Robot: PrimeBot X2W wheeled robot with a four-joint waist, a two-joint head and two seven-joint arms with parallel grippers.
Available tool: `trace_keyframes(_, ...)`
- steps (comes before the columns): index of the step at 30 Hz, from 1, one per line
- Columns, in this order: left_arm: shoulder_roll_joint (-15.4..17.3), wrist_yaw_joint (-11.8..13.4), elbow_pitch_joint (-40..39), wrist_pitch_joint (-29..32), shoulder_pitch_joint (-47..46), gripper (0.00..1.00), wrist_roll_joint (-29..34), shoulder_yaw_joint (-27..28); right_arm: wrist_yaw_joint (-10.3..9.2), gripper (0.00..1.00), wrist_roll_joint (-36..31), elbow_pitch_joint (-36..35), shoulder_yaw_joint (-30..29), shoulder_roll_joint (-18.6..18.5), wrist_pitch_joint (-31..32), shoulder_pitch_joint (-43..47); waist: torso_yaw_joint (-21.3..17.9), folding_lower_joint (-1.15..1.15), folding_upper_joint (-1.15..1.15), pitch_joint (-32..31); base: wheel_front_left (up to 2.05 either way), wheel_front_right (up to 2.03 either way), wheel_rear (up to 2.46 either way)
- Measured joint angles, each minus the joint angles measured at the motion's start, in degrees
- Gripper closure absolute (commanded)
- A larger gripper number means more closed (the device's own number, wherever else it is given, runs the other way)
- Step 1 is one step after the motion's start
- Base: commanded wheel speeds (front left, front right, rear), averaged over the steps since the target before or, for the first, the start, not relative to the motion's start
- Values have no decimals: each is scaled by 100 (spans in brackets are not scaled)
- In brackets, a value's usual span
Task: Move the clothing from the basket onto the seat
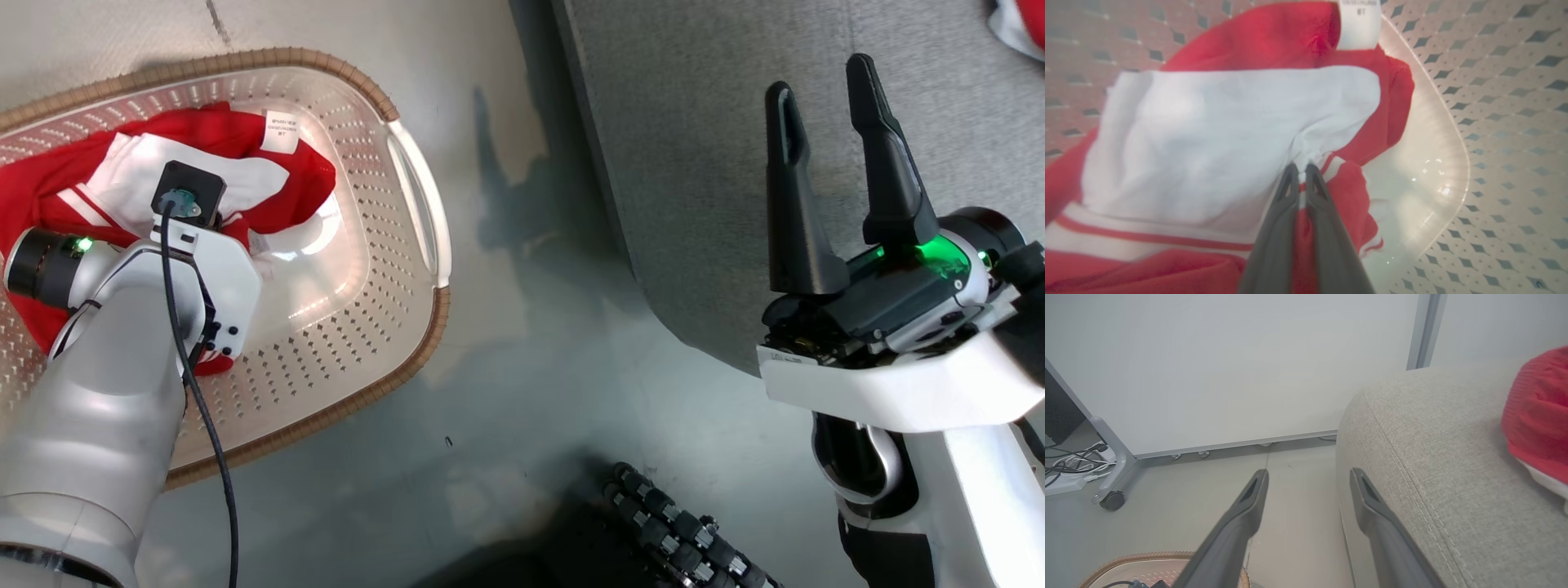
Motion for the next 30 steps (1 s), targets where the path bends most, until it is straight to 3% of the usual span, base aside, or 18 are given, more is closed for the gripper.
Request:
trace_keyframes(5,-21,20,-181,-753,176,100,-168,115,1,0,-36,136,62,9,-1,-93,-26,0,0,-273,0,0,0)
trace_keyframes(12,-523,-101,-554,-1423,647,100,-544,308,0,0,-514,402,-82,4,0,157,348,0,0,-879,0,0,0)
trace_keyframes(18,-810,-127,-1167,-1571,1149,100,-805,476,0,0,-698,591,-258,-97,0,459,783,0,0,-1497,0,0,0)
trace_keyframes(30,-889,12,-3489,-1590,2278,100,-973,928,0,0,-892,622,-541,-222,376,1061,1532,0,0,-2854,0,0,0)
